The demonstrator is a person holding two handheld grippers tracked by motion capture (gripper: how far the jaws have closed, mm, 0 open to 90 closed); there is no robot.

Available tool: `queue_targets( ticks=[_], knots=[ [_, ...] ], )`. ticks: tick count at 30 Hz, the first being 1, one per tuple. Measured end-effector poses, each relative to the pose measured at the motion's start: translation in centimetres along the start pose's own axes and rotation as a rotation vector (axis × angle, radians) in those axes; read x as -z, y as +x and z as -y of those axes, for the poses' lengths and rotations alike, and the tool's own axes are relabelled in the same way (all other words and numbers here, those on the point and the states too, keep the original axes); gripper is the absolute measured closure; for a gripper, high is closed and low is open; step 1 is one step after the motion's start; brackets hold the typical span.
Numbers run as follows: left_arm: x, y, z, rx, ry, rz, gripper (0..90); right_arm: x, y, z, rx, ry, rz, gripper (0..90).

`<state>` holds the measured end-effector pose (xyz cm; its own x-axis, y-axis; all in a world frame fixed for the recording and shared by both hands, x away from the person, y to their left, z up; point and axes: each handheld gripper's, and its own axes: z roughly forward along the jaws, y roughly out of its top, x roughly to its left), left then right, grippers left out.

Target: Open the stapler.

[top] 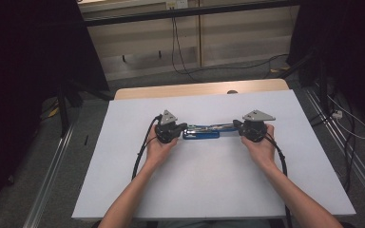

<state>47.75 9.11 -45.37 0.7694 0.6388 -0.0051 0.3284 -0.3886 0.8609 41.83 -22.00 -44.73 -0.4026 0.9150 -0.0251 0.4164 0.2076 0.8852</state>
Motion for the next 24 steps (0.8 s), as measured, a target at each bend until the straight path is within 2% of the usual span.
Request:
queue_targets(
  ticks=[9, 24],
  knots=[
    [0.01, -0.09, -0.06, -0.006, 0.005, -0.008, 90.0, -0.16, 0.11, 0.09, 0.009, 0.006, 0.004, 90.0],
    [0.02, 0.02, -0.02, 0.000, 0.001, 0.003, 90.0, -0.25, 0.08, 0.17, 0.005, 0.012, 0.006, 90.0]
  ],
)
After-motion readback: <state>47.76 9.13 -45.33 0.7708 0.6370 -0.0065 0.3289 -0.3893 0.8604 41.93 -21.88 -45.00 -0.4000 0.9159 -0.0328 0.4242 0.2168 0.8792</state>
